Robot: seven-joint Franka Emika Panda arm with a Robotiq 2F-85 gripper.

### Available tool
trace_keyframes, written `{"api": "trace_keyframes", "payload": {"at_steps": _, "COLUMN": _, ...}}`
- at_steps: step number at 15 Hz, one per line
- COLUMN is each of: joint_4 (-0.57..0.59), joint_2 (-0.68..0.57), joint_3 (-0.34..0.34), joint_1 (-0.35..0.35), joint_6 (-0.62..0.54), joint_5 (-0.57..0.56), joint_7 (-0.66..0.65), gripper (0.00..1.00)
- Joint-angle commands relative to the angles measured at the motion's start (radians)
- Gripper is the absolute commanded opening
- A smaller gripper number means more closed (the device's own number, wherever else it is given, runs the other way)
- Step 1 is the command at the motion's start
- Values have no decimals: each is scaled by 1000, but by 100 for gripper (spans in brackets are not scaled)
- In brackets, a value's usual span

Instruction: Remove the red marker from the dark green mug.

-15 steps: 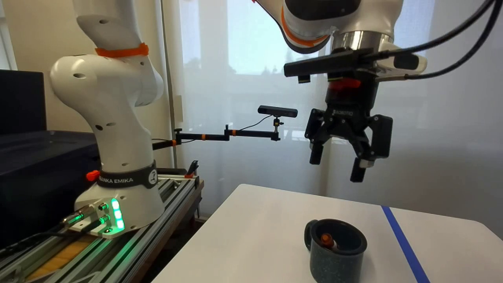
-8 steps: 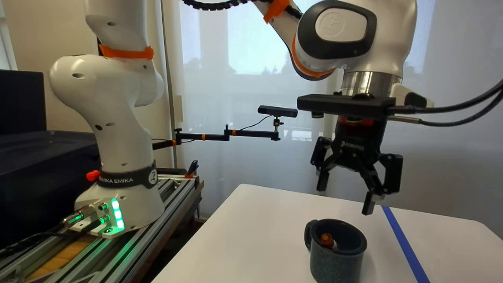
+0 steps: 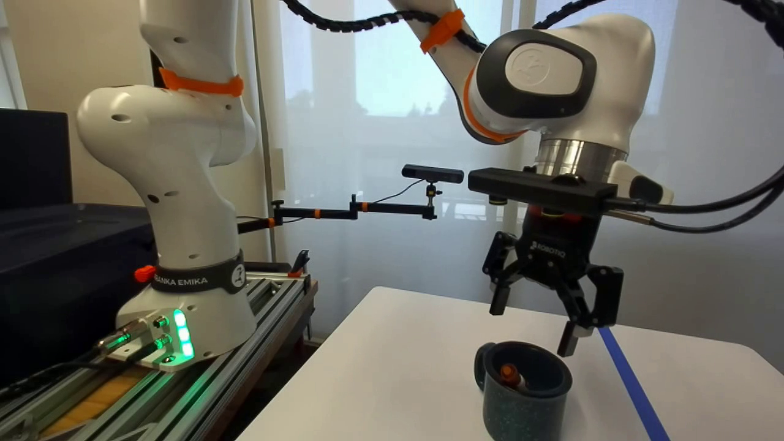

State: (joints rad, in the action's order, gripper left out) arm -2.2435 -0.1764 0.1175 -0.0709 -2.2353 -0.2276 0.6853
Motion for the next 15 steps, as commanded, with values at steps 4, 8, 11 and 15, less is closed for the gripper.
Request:
{"api": "trace_keyframes", "payload": {"at_steps": 4, "joint_4": 20, "joint_2": -25, "joint_3": -29, "joint_1": -20, "joint_6": 40, "joint_5": -10, "joint_7": -31, "gripper": 100}}
{"api": "trace_keyframes", "payload": {"at_steps": 8, "joint_4": 27, "joint_2": -34, "joint_3": -41, "joint_1": -19, "joint_6": 54, "joint_5": -7, "joint_7": -22, "gripper": 100}}
{"api": "trace_keyframes", "payload": {"at_steps": 11, "joint_4": 38, "joint_2": -45, "joint_3": -56, "joint_1": -10, "joint_6": 43, "joint_5": -4, "joint_7": -15, "gripper": 100}}
{"api": "trace_keyframes", "payload": {"at_steps": 15, "joint_4": 58, "joint_2": -79, "joint_3": -80, "joint_1": 2, "joint_6": 19, "joint_5": -26, "joint_7": -28, "gripper": 100}}
